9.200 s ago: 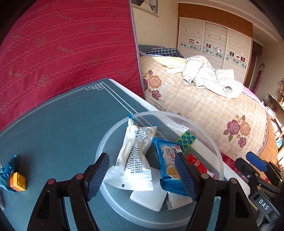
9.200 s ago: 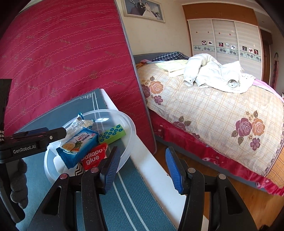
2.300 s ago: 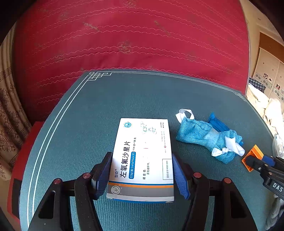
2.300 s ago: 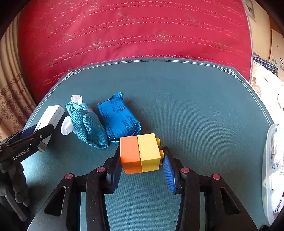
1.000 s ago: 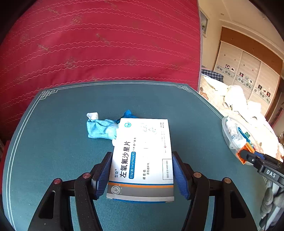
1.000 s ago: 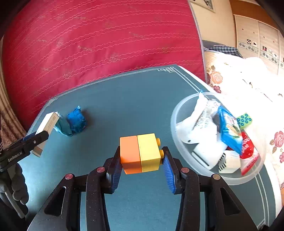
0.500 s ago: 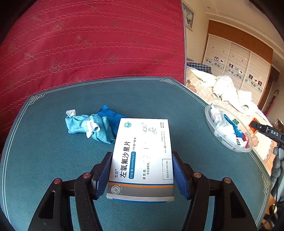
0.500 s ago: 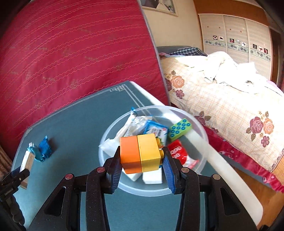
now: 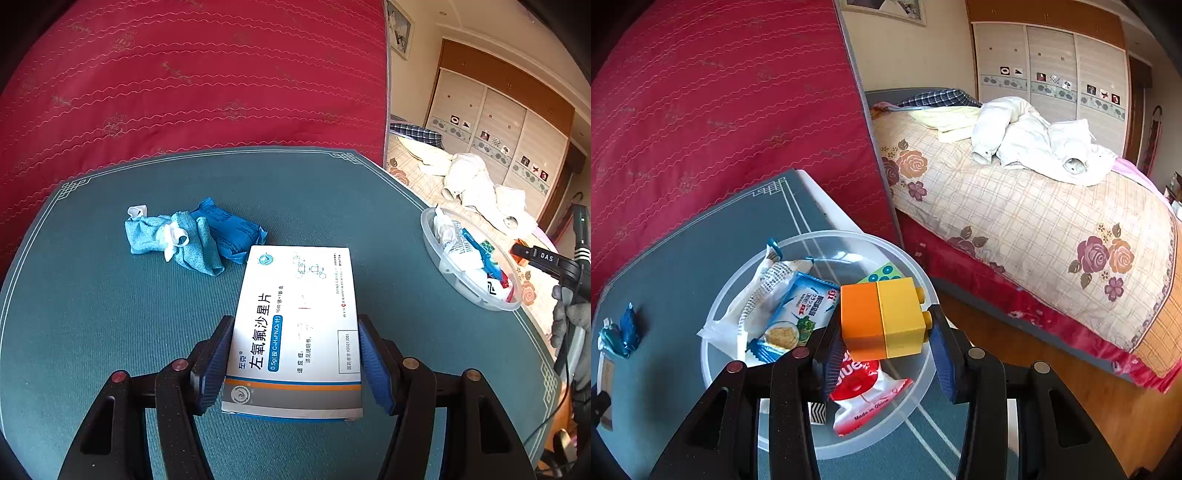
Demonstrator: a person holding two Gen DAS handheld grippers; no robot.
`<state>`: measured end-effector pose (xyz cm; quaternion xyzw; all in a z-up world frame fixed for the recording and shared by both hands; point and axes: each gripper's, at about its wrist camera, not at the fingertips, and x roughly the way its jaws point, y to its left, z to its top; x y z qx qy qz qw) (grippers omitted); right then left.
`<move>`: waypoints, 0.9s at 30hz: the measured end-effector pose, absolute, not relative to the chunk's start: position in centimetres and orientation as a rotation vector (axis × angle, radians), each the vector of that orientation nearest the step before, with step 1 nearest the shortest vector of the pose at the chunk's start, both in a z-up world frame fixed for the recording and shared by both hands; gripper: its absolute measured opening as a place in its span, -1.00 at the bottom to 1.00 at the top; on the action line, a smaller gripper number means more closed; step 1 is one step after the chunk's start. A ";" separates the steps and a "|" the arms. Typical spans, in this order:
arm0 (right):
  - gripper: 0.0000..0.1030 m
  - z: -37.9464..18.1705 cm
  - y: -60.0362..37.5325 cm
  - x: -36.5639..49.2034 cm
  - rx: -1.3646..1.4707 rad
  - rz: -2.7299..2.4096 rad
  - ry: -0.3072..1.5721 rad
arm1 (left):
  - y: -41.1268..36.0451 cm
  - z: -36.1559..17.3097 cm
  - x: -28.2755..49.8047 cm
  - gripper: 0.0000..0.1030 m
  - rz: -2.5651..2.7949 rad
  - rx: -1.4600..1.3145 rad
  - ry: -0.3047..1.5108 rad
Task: Organize objects
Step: 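Carry the orange-yellow block into the clear bowl and open the right tool, then carry the white medicine box into the clear bowl and open the left tool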
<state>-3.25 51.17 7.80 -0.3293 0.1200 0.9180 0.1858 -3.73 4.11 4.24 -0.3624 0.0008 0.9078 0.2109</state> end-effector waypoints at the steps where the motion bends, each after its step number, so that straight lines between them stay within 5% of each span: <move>1: -0.15 7.6 51.4 -3.6 -0.931 2.584 0.331 | 4.2 4.1 -3.7 0.30 2.524 -1.015 -0.001; 27: -0.06 7.4 54.2 -0.2 -0.854 2.725 0.402 | 16.6 5.6 -3.0 0.30 2.461 -1.029 0.181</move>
